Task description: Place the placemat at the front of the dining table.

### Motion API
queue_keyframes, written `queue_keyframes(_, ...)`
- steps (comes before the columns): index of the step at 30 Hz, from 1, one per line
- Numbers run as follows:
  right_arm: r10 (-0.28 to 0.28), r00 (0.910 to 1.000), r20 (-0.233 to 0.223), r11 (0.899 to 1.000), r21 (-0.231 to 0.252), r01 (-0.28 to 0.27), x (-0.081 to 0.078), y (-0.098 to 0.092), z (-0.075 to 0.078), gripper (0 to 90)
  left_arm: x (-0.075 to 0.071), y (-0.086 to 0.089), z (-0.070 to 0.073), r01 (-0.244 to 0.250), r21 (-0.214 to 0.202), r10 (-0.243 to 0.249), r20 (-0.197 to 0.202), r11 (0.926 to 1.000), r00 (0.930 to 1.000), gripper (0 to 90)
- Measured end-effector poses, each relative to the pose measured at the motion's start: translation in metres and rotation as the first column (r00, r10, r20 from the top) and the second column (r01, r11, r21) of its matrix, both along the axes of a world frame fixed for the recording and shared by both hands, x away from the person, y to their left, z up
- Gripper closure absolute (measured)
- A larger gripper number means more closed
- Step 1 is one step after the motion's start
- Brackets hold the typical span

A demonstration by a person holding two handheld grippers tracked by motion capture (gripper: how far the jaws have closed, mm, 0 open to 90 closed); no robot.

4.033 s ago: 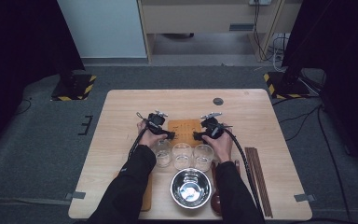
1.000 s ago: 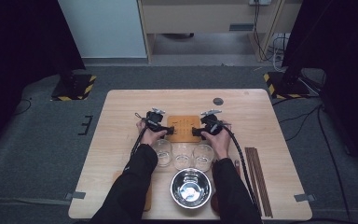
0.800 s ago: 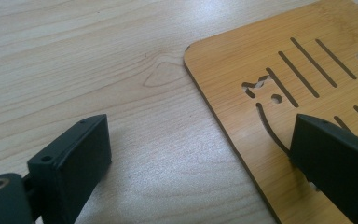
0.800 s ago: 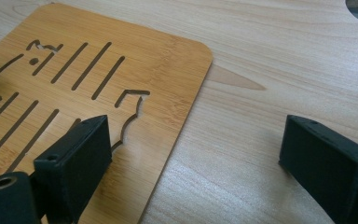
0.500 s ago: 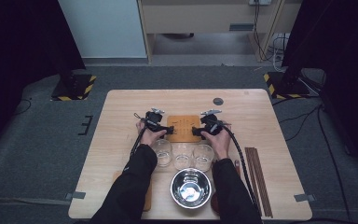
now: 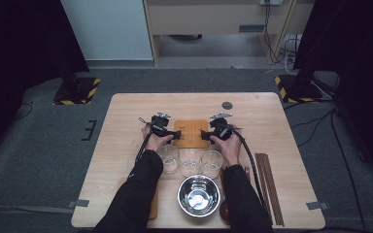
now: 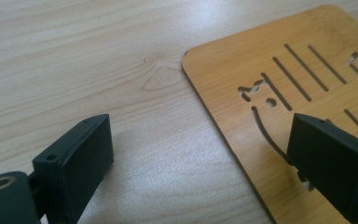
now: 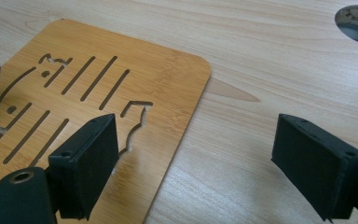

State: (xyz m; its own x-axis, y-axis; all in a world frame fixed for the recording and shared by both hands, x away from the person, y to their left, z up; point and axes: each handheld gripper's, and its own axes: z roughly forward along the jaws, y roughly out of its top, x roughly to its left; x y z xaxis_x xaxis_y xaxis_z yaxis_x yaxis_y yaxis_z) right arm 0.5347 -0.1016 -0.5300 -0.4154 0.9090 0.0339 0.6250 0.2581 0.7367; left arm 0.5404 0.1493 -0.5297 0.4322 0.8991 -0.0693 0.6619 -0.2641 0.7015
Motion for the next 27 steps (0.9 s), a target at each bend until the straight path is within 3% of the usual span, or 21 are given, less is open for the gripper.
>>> queue_keyframes(6, -0.005, 0.9999, 0.014, 1.000, 0.004, 0.005, -0.002, -0.004, 0.009, 15.1, -0.004, 0.003, 0.008, 0.010, -0.006, -0.010, 0.015, 0.9999, 0.9998, 7.7)
queue_keyframes(17, -0.019, 0.9988, 0.045, 1.000, 0.004, 0.019, -0.012, -0.021, 0.033, 15.2, -0.021, 0.013, 0.040, 0.035, -0.024, -0.033, 0.079, 0.9991, 0.9963, 10.9)
queue_keyframes(27, -0.031, 0.9962, 0.082, 1.000, 0.005, 0.030, -0.027, -0.043, 0.055, 13.6, -0.041, 0.031, 0.052, 0.032, -0.047, -0.027, 0.107, 0.9984, 0.9939, 13.3)
